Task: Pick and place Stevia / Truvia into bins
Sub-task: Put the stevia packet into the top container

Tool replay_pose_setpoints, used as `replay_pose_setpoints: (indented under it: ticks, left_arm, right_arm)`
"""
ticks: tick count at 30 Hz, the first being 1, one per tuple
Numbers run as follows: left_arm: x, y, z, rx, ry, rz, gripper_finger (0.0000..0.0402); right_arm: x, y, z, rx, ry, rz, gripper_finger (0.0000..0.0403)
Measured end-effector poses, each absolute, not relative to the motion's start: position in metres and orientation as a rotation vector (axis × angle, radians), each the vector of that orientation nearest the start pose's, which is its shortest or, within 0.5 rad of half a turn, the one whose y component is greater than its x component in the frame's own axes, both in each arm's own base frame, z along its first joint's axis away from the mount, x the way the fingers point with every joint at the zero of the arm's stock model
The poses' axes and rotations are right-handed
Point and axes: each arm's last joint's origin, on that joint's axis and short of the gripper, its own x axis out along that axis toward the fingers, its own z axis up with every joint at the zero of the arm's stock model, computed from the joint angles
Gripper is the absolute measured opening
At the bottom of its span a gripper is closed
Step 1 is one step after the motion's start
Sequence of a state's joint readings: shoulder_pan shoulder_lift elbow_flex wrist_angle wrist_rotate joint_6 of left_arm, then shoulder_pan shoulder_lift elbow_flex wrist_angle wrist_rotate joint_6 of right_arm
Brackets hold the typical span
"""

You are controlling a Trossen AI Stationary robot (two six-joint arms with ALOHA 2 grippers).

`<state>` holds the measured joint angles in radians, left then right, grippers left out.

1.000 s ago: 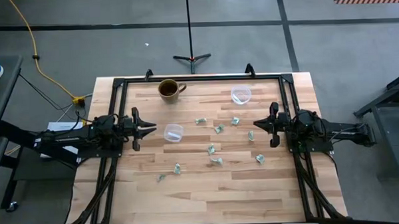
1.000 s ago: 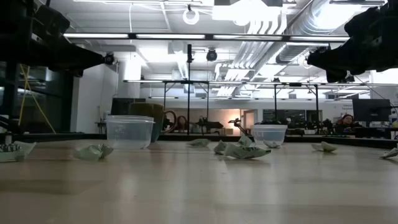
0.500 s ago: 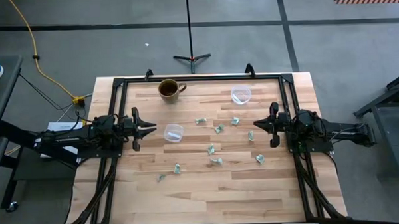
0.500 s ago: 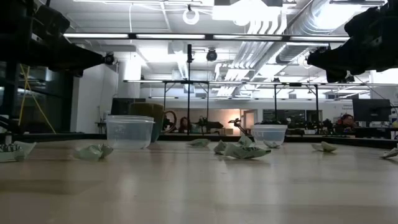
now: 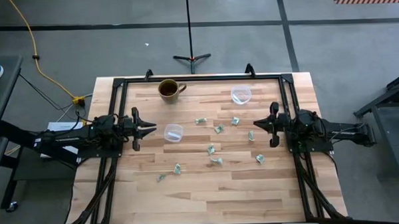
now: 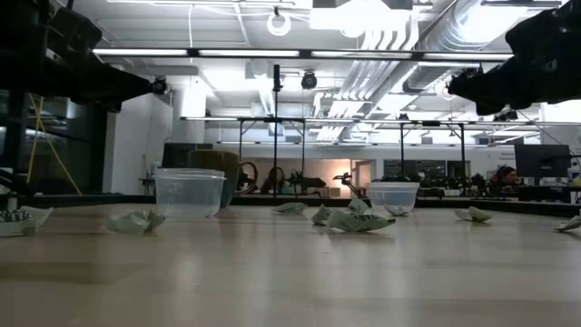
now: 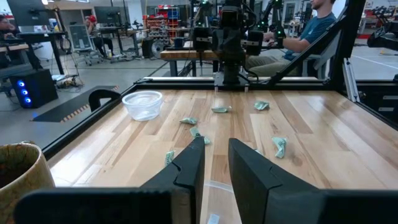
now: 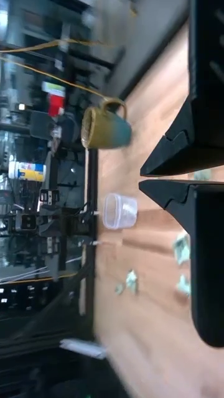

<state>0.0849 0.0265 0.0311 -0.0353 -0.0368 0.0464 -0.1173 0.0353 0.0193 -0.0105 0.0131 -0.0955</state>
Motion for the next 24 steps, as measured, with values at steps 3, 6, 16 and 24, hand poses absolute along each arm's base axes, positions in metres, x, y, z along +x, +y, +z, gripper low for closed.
replay_pose_setpoints:
  ticks: [3, 6, 16, 24]
  left_arm:
    - [0.097, 0.0093, 0.1686, 0.046, 0.034, 0.121, 0.0106]
    - [0.097, 0.0093, 0.1686, 0.046, 0.033, 0.121, 0.0106]
    - [0.097, 0.0093, 0.1694, 0.046, 0.026, 0.121, 0.0106]
    - [0.097, 0.0093, 0.1702, 0.046, 0.018, 0.121, 0.0106]
  right_arm:
    - [0.098, -0.0119, 0.1663, -0.182, 0.038, -0.125, 0.0012]
    - [0.0981, -0.0119, 0.167, -0.252, 0.034, -0.127, 0.0012]
    - [0.0983, -0.0116, 0.1697, -0.191, -0.004, -0.118, 0.0012]
    - [0.0978, -0.0141, 0.1713, -0.092, -0.022, -0.208, 0.0012]
